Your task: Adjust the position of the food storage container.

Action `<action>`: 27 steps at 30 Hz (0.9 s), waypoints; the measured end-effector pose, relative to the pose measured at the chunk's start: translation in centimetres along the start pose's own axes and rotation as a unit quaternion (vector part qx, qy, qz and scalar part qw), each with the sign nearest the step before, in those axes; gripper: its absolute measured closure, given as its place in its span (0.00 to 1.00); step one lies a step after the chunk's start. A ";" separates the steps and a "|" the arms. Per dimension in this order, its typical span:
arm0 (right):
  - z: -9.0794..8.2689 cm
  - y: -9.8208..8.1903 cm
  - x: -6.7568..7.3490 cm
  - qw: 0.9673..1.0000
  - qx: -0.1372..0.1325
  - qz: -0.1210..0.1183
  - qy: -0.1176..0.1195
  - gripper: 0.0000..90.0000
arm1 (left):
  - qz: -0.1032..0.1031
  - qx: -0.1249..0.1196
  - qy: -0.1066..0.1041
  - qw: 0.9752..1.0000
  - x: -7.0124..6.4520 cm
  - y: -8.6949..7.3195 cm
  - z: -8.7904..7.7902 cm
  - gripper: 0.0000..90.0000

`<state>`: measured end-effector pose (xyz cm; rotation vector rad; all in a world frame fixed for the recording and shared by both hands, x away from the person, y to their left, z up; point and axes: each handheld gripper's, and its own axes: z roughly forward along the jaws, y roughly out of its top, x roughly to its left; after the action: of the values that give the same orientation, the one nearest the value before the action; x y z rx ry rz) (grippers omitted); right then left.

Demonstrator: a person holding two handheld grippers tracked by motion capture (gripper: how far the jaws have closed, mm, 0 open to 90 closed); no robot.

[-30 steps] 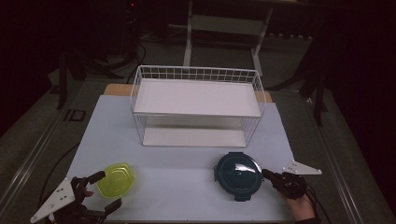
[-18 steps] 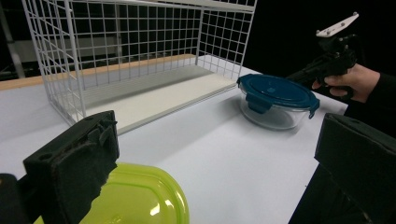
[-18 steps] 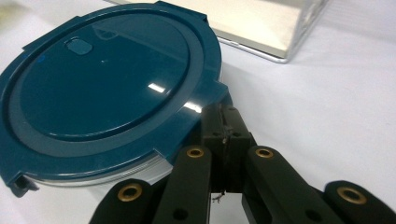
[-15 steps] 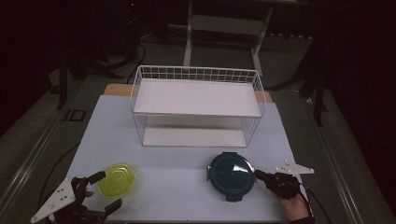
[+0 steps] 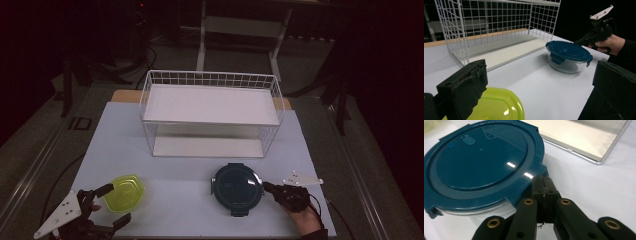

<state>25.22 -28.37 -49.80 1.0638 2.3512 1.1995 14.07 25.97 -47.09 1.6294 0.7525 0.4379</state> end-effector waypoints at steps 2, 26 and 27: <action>0.0 0.0 0.1 1.000 0.001 0.002 -0.002 1.00 | 0.000 0.000 0.001 1.000 0.0 0.0 0.0 0.00; -3.4 1.4 1.1 0.998 -0.066 -0.006 -0.001 0.38 | 0.006 0.020 -0.030 0.999 -1.6 1.9 1.4 0.00; -3.4 1.4 1.1 0.998 -0.066 -0.006 -0.001 0.38 | 0.006 0.020 -0.030 0.999 -1.6 1.9 1.4 0.00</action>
<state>23.29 -28.97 -46.58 1.0046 2.2387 1.3275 14.30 23.75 -45.32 1.6781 0.7108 0.3829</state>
